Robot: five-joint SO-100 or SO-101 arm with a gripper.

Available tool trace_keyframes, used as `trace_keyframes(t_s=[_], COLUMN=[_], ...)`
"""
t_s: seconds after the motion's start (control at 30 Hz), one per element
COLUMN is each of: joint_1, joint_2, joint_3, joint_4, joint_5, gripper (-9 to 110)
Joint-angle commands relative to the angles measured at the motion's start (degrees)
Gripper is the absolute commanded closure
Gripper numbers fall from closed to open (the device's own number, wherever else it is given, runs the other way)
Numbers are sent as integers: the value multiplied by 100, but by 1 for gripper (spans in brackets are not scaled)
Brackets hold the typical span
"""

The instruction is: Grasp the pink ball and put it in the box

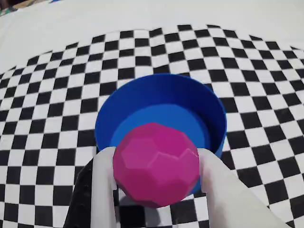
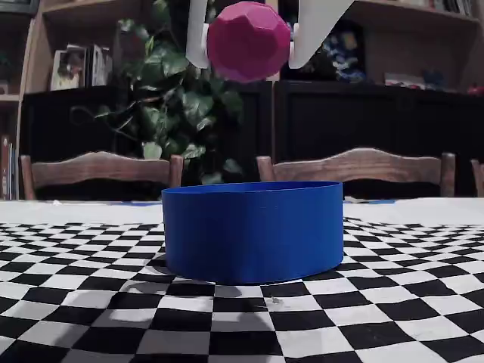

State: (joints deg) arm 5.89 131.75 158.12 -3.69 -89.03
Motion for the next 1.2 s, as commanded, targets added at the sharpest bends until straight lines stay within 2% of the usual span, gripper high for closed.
trace_keyframes(t_s=[0.0,1.17], joint_1=[-9,-123], joint_2=[-44,-1811], joint_3=[-193,-1547], joint_4=[-9,-53], joint_5=[-35,-35], gripper=[101,101])
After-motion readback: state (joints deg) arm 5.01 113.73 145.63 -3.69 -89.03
